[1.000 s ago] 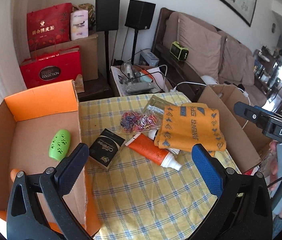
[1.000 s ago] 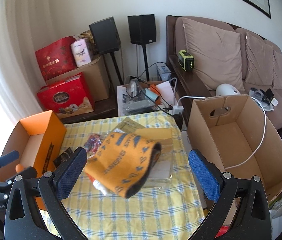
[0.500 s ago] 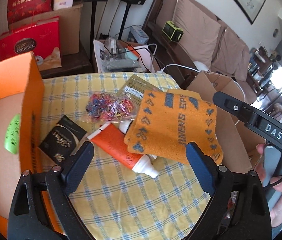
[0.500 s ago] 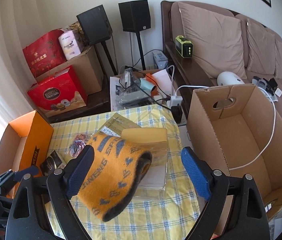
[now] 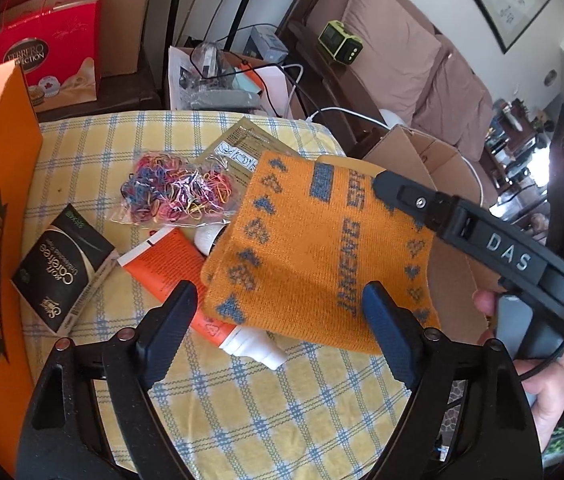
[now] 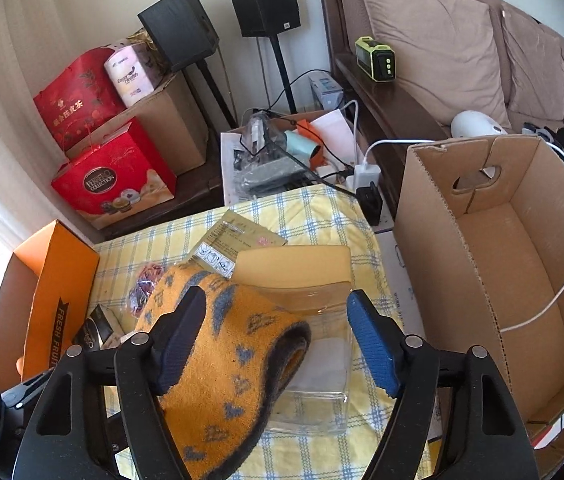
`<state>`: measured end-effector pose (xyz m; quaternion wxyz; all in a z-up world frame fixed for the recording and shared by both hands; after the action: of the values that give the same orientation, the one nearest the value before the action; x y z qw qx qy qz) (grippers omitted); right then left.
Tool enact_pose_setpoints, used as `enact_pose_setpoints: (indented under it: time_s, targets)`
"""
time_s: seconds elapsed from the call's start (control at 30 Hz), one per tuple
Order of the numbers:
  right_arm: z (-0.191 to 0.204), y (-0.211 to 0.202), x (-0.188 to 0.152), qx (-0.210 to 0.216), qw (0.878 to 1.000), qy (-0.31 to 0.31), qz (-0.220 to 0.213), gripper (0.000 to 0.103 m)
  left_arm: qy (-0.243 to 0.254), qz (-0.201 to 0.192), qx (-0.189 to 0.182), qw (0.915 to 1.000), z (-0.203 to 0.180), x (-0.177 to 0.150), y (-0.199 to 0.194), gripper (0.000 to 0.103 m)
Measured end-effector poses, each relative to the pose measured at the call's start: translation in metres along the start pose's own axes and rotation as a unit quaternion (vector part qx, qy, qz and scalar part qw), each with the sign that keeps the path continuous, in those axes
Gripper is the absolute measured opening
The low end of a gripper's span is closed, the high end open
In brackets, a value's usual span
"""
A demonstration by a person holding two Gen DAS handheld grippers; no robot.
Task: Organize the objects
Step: 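Grasp the orange knitted towel with both tools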
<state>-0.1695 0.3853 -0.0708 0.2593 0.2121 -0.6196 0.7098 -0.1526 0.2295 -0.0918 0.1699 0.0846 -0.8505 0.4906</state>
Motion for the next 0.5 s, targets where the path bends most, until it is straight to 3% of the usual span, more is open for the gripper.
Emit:
enact_pose_setpoints:
  time_s: [0.03,0.13,0.2,0.3,0.4,0.5]
  targets:
    - [0.001,0.003,-0.001,0.002,1.000,-0.002,0.003,0.069,-0.002,0.003,-0.002,1.0000,0.000,0.001,0.002,0.077]
    - [0.004,0.008,-0.003,0.014,1.000,-0.005,0.009,0.046,0.005,0.000,0.001,1.0000,-0.004,0.000,0.005,0.070]
    - [0.005,0.010,-0.005,0.016,1.000,-0.005,0.009,0.041,0.011,-0.004,0.005,0.9999,-0.005,0.000,0.005,0.067]
    - [0.007,0.008,-0.005,0.010,1.000,-0.011,0.006,0.031,0.012,-0.014,0.008,0.9998,-0.005,0.002,0.002,0.049]
    - [0.011,0.003,-0.003,0.011,1.000,-0.013,0.000,0.018,0.012,-0.025,0.008,0.9996,-0.005,0.005,-0.002,0.038]
    - [0.015,-0.004,-0.001,0.017,1.000,-0.016,-0.008,0.014,0.023,-0.039,0.017,0.9988,-0.007,0.006,-0.008,0.025]
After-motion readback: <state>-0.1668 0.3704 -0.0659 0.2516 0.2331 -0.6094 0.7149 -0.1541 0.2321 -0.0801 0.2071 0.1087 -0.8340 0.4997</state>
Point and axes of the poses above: each gripper's, at about its wrist camera, not at the fingertips, and y roughly the way its jaws point, z to its left, x to its top, the point moved 4 cm from there along y, roughly the way its jaws point, and after that the axes turned 8 degrees about -y, right-handed, at the moved point
